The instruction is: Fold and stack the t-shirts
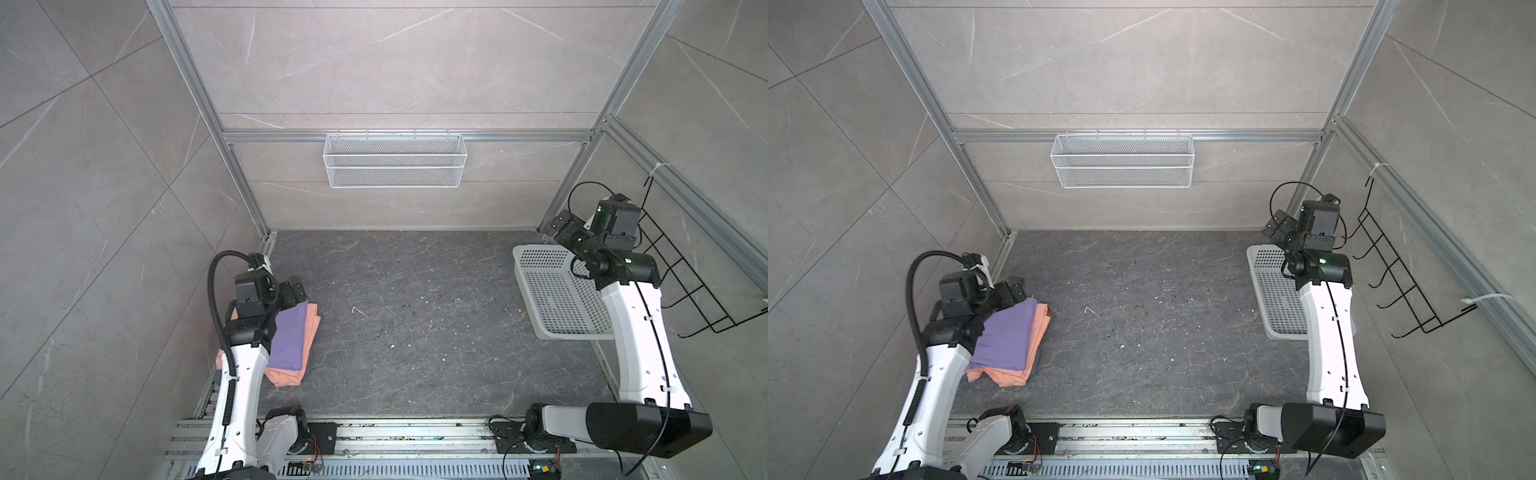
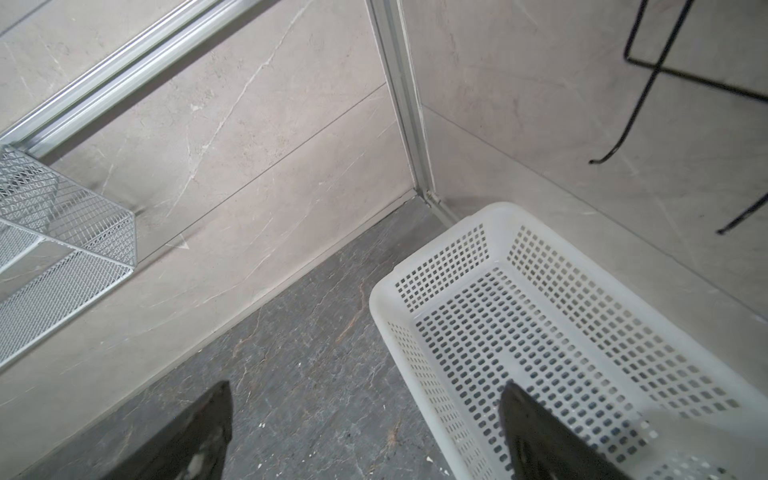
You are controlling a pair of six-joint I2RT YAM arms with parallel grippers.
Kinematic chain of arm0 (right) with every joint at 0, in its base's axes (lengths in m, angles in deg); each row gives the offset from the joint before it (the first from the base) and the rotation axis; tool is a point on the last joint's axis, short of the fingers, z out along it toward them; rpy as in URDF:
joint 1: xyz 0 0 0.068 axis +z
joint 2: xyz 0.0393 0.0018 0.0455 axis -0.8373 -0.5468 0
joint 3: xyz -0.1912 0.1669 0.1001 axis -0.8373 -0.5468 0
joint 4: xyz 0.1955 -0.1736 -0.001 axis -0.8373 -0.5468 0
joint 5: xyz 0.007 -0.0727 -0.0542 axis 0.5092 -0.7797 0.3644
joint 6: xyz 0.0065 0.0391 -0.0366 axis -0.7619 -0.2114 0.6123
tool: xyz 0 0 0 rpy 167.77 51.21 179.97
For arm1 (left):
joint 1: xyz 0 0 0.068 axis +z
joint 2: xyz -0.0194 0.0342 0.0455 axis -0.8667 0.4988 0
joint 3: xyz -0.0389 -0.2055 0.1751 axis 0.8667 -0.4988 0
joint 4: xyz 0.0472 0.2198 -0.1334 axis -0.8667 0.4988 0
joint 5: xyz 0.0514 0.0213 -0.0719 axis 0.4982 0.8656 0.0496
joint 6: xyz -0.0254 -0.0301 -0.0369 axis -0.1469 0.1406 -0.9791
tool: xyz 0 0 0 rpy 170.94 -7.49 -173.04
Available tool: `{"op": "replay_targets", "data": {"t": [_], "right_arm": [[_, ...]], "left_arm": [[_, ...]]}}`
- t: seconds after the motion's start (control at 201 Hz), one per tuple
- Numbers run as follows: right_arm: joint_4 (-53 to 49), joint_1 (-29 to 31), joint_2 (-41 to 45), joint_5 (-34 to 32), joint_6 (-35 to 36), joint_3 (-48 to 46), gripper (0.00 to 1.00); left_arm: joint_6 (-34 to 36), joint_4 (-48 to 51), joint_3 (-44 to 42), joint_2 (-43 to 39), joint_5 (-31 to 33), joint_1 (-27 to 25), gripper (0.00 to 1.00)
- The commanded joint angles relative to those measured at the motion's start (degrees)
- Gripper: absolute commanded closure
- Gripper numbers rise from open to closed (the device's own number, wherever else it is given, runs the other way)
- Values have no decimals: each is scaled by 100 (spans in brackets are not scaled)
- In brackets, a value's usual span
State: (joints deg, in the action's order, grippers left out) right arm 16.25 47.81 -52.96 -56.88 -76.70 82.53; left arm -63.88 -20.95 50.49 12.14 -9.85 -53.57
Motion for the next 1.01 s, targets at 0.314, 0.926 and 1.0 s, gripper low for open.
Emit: {"op": "replay_targets", "data": {"t": [0.314,0.926,1.0], "right_arm": [[-347,-23,983,-490,-48,-1285,0],[-393,-28,1722,-1211,21,-1929,0],[-330,-28,1762,-1319,22,-2027,0]], "left_arm": [[506,-4535,-2464,801,982,-421,0],[783,-7054,-3023,2454,788,-423,0],[758,-7571,-3055,2986,839,-423,0]]}}
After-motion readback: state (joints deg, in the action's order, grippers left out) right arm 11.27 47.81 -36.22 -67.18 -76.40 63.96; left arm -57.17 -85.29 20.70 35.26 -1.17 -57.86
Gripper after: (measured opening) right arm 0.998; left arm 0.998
